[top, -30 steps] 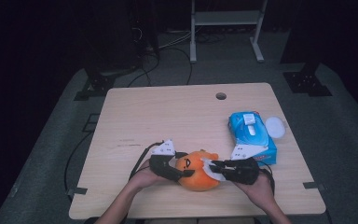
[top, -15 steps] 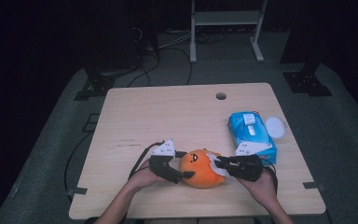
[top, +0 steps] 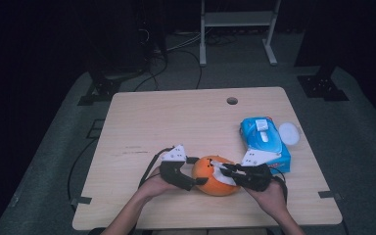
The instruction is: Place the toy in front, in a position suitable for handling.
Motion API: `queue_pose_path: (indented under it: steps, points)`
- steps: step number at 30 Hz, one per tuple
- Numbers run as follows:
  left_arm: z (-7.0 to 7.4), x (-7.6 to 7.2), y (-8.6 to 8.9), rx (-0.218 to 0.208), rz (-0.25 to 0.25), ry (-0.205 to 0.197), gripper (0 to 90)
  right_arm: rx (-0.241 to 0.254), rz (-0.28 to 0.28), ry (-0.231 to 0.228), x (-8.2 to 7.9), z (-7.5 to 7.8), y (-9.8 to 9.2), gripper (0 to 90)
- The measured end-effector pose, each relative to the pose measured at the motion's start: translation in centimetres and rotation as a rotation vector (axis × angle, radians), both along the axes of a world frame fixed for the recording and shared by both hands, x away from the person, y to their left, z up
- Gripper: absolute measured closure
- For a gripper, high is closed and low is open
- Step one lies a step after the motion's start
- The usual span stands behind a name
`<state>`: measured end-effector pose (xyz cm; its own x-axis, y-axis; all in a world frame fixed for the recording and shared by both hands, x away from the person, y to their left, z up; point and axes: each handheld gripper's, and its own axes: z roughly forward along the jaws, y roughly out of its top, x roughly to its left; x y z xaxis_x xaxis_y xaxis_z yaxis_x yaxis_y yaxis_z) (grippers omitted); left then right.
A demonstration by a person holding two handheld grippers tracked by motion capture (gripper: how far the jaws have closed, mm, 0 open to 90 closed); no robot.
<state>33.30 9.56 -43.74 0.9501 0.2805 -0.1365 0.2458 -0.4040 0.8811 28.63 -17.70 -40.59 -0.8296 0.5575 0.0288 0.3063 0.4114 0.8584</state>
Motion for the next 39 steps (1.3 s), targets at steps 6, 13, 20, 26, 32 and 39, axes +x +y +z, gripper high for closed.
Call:
queue_pose_path:
  steps: [6,13,20,26,32,39]
  points:
    - [0.8,-0.5,-1.0,-0.001,0.009,-0.037,31.0,0.016,0.03,-0.023,-0.8,0.4,0.8,78.1]
    - [0.8,-0.6,-0.9,0.009,0.013,-0.048,31.7,0.007,0.045,-0.038,-1.0,0.6,1.2,78.3]
    - [0.3,-0.1,-0.3,-0.011,0.037,-0.016,31.4,-0.016,-0.029,-0.017,-0.2,0.0,-1.1,78.3]
    - [0.7,-0.8,-1.1,0.017,0.016,-0.065,31.5,0.003,0.05,-0.028,-1.2,0.2,0.9,78.0]
    - [0.7,-1.1,-1.1,0.03,-0.001,-0.094,31.8,0.017,0.011,-0.024,-0.5,0.5,0.0,78.2]
    - [1.0,-1.5,-1.8,0.052,-0.024,-0.147,31.8,0.03,-0.011,-0.013,-0.3,0.6,-0.7,78.2]
